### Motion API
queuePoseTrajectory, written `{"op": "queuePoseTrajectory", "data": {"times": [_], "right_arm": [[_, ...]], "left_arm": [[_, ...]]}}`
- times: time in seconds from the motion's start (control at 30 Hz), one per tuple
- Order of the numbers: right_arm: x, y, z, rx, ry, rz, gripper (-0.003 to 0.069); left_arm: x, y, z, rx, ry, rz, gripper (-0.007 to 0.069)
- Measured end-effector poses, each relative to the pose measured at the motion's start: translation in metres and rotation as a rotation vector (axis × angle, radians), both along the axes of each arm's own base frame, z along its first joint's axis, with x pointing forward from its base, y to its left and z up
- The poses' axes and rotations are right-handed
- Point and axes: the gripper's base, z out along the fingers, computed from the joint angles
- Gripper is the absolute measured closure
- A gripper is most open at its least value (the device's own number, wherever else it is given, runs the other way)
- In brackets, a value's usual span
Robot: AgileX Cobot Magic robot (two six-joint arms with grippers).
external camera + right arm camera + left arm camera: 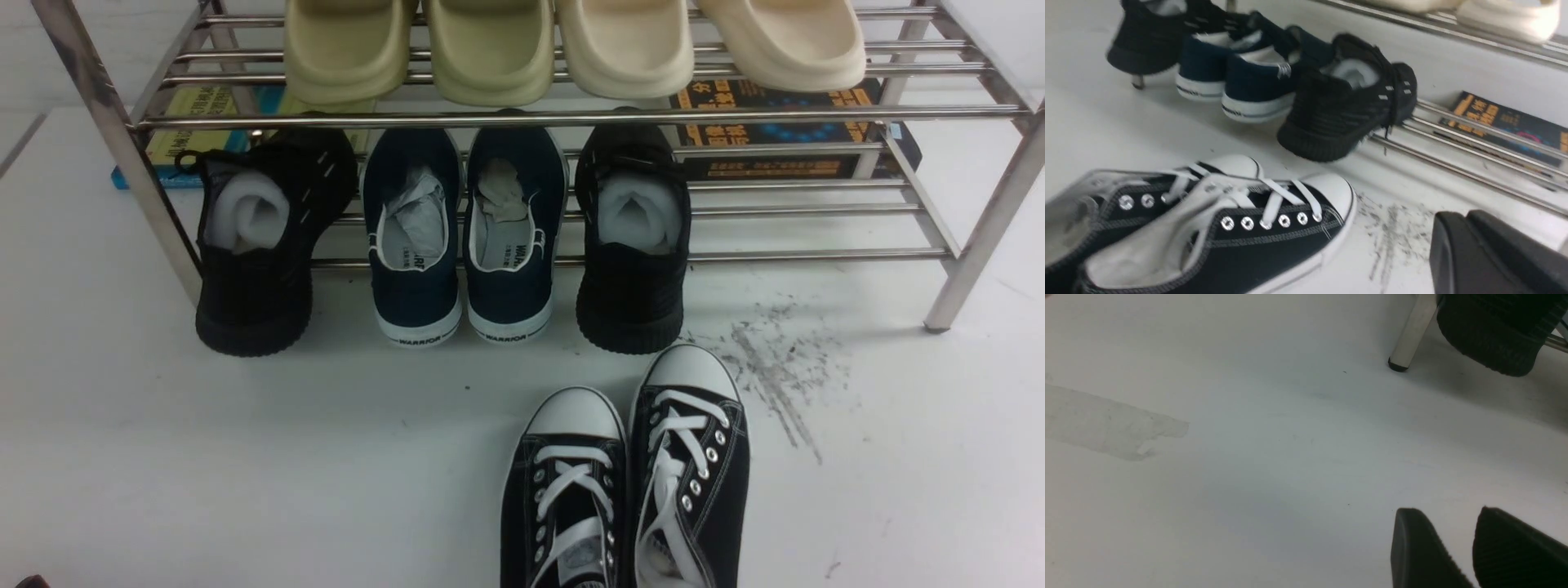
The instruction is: Take the shoes off the shelf with your hand on the white table.
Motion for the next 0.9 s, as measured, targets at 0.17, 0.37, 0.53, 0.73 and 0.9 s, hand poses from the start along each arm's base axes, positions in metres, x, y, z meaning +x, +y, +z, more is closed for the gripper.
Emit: {"op": "queuePoseTrajectory", "data": {"times": [0.17,0.37,0.53,0.73,0.9], "right_arm": [[-0.003,-0.008,-0.029,0.053,0.04,-0.123,0.0596],[-0.003,-0.013,-0.055,0.098,0.233,-0.264,0.0587],[-0.003,-0.018,-0.057,0.134,0.268,-0.356,0.0579],[-0.002,-0.021,-0.057,0.149,0.266,-0.427,0.0574],[-0.002,-0.023,-0.057,0.134,0.26,-0.448,0.0568]], "left_arm": [[0.0,0.0,0.0,0.0,0.0,0.0,0.0383],[0.0,0.0,0.0,0.0,0.0,0.0,0.0383],[0.0,0.0,0.0,0.001,0.0,0.0,0.0383],[0.0,0.0,0.0,0.001,0.0,0.0,0.0383],[0.0,0.0,0.0,0.001,0.0,0.0,0.0383]]}}
